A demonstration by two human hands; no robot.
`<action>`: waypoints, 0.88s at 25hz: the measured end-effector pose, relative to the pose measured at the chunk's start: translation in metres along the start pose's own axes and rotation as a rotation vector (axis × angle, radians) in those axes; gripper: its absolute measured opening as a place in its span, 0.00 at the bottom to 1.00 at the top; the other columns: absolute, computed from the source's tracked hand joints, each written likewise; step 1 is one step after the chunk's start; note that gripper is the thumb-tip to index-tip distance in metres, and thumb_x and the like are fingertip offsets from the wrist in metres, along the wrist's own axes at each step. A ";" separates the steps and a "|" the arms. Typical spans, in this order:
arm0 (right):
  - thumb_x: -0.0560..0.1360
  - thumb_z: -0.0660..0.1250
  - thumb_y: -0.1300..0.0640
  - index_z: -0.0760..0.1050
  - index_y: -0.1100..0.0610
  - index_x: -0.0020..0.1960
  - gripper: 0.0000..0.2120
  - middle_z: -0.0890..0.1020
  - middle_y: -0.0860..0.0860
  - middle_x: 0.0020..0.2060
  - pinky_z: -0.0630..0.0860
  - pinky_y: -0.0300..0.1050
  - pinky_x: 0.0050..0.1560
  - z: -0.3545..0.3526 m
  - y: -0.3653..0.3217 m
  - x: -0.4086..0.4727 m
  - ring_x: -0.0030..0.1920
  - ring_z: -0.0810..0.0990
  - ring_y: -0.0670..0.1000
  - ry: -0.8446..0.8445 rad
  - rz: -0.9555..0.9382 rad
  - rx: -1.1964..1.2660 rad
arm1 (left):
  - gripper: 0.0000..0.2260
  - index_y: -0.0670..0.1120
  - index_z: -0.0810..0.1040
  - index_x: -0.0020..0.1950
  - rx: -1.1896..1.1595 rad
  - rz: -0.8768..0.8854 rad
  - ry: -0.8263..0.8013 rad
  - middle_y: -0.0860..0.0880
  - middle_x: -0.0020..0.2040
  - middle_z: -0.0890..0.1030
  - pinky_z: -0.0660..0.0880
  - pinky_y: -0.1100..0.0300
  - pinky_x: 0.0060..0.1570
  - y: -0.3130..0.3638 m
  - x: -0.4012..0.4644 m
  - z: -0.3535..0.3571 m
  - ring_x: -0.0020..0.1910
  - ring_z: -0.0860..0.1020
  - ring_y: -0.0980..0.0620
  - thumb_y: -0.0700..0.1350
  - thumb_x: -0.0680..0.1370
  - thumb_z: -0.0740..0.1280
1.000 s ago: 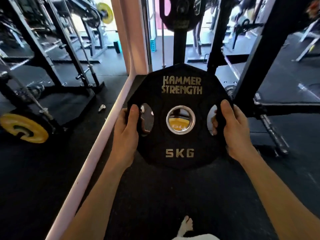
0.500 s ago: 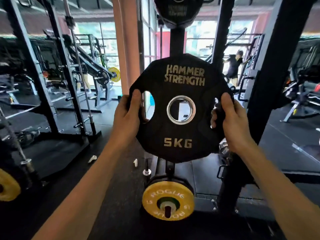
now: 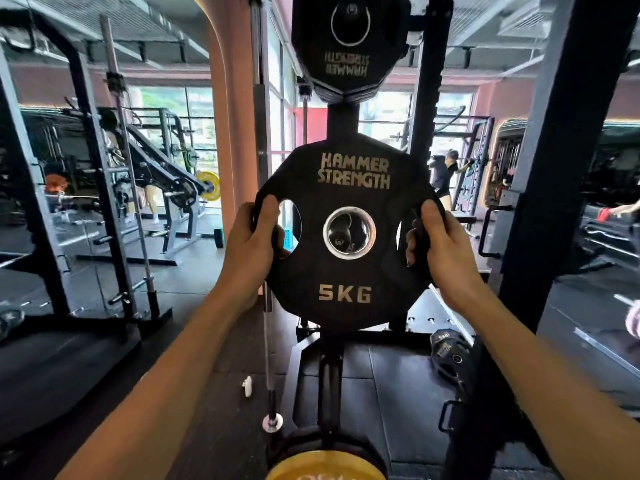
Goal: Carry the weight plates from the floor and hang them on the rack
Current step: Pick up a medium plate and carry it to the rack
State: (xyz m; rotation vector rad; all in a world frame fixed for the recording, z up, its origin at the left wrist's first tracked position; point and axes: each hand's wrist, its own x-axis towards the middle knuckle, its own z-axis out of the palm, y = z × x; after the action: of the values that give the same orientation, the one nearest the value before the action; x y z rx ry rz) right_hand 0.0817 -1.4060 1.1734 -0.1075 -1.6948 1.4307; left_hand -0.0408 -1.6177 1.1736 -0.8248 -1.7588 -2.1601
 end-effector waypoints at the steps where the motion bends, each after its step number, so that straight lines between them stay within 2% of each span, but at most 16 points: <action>1: 0.81 0.59 0.43 0.69 0.60 0.49 0.19 0.75 0.52 0.29 0.71 0.41 0.31 0.004 0.011 0.010 0.27 0.73 0.51 0.005 0.013 -0.008 | 0.12 0.48 0.74 0.48 -0.001 -0.010 0.003 0.54 0.36 0.77 0.73 0.69 0.32 -0.010 0.010 0.003 0.31 0.76 0.62 0.56 0.82 0.59; 2: 0.81 0.59 0.42 0.69 0.60 0.48 0.19 0.75 0.52 0.29 0.71 0.41 0.30 0.007 0.021 0.019 0.27 0.73 0.50 0.016 0.030 -0.017 | 0.13 0.48 0.74 0.48 -0.002 -0.024 0.012 0.53 0.36 0.77 0.73 0.68 0.32 -0.020 0.019 0.005 0.32 0.76 0.62 0.57 0.82 0.60; 6: 0.80 0.59 0.40 0.71 0.62 0.49 0.23 0.75 0.53 0.30 0.72 0.42 0.31 0.017 0.058 0.048 0.28 0.73 0.50 0.027 0.079 -0.060 | 0.16 0.50 0.72 0.43 -0.005 -0.082 0.000 0.50 0.33 0.75 0.73 0.56 0.37 -0.061 0.049 0.013 0.32 0.74 0.53 0.62 0.80 0.60; 10: 0.74 0.59 0.32 0.71 0.66 0.49 0.34 0.76 0.54 0.28 0.71 0.49 0.38 0.024 0.090 0.065 0.29 0.75 0.52 0.002 0.120 -0.121 | 0.18 0.46 0.71 0.46 -0.009 -0.158 -0.021 0.48 0.30 0.72 0.72 0.58 0.31 -0.090 0.065 0.022 0.28 0.72 0.52 0.60 0.82 0.57; 14: 0.80 0.57 0.38 0.69 0.61 0.48 0.24 0.75 0.53 0.29 0.73 0.48 0.36 0.023 0.104 0.076 0.31 0.75 0.52 0.037 0.100 -0.173 | 0.19 0.48 0.71 0.46 -0.020 -0.169 -0.043 0.45 0.33 0.74 0.74 0.53 0.39 -0.110 0.077 0.032 0.33 0.74 0.47 0.63 0.81 0.55; 15: 0.79 0.57 0.38 0.69 0.60 0.49 0.23 0.76 0.53 0.30 0.74 0.49 0.37 0.023 0.106 0.081 0.32 0.75 0.52 0.034 0.099 -0.178 | 0.19 0.49 0.71 0.46 -0.017 -0.152 -0.038 0.46 0.35 0.74 0.75 0.57 0.40 -0.113 0.080 0.035 0.34 0.75 0.50 0.62 0.81 0.55; 17: 0.77 0.58 0.34 0.70 0.58 0.49 0.25 0.78 0.53 0.35 0.77 0.56 0.44 0.022 0.113 0.091 0.36 0.77 0.52 0.025 0.116 -0.179 | 0.15 0.50 0.71 0.45 0.009 -0.116 -0.033 0.49 0.36 0.75 0.74 0.67 0.37 -0.119 0.089 0.039 0.33 0.75 0.58 0.58 0.83 0.54; 18: 0.75 0.58 0.32 0.70 0.56 0.49 0.25 0.79 0.53 0.37 0.78 0.59 0.48 0.022 0.118 0.097 0.38 0.78 0.52 0.016 0.130 -0.182 | 0.14 0.51 0.71 0.46 0.017 -0.102 -0.043 0.49 0.37 0.76 0.75 0.67 0.37 -0.122 0.095 0.041 0.33 0.76 0.59 0.57 0.83 0.54; 20: 0.76 0.58 0.33 0.71 0.53 0.52 0.23 0.81 0.54 0.44 0.79 0.62 0.53 0.022 0.128 0.107 0.43 0.80 0.53 -0.008 0.171 -0.179 | 0.12 0.52 0.72 0.50 0.029 -0.094 -0.093 0.48 0.42 0.78 0.77 0.60 0.45 -0.131 0.110 0.042 0.38 0.79 0.56 0.58 0.83 0.54; 22: 0.79 0.58 0.37 0.70 0.53 0.55 0.19 0.82 0.56 0.49 0.79 0.63 0.56 0.023 0.135 0.119 0.49 0.82 0.54 -0.021 0.184 -0.162 | 0.12 0.53 0.71 0.53 0.027 -0.115 -0.135 0.46 0.46 0.79 0.77 0.55 0.46 -0.138 0.126 0.046 0.42 0.80 0.51 0.58 0.83 0.54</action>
State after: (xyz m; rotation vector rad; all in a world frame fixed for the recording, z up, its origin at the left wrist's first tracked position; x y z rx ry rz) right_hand -0.0661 -1.3107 1.1293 -0.3467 -1.8558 1.4281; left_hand -0.2015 -1.5183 1.1358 -0.9034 -1.9414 -2.1931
